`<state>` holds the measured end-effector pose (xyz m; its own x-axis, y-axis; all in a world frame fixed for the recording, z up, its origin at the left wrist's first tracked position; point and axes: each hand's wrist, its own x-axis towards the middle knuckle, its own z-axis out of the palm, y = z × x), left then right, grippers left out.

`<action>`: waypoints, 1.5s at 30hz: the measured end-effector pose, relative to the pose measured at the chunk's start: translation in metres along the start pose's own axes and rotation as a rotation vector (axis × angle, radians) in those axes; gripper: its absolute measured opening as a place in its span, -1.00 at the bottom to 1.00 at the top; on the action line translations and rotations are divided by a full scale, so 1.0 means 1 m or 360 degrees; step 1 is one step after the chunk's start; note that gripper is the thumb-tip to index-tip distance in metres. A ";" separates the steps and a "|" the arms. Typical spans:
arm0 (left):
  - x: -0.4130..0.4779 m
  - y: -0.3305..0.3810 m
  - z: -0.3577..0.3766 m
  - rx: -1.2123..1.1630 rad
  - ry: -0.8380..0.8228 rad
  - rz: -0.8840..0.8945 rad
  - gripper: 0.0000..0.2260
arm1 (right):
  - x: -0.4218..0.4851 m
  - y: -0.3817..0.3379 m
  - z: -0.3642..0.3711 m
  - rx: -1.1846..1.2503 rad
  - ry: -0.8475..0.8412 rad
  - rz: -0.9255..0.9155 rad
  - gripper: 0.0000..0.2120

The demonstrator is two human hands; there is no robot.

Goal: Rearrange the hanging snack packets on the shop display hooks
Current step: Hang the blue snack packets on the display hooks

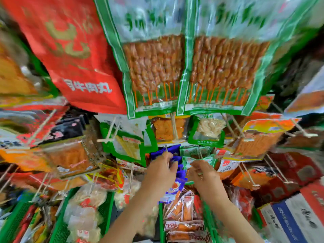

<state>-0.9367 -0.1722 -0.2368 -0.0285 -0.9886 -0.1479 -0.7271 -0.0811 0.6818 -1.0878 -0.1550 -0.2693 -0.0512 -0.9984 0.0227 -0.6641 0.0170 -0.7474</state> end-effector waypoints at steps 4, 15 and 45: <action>-0.008 0.063 -0.064 0.0164 0.0232 0.0190 -0.87 | 0.007 -0.076 -0.070 0.0036 0.0194 -0.0251 -0.83; -0.040 0.156 -0.182 -0.0027 0.1037 0.0591 -0.70 | 0.054 -0.163 -0.208 0.0112 0.1165 -0.0546 -0.35; -0.063 0.161 -0.146 -0.1510 0.0250 0.0078 -0.04 | 0.010 -0.164 -0.228 0.1426 -0.0257 -0.0339 -0.06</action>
<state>-0.9516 -0.1420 -0.0129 0.0984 -0.9937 -0.0532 0.1322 -0.0399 0.9904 -1.1490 -0.1554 0.0050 0.1543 -0.9722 0.1759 0.1784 -0.1477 -0.9728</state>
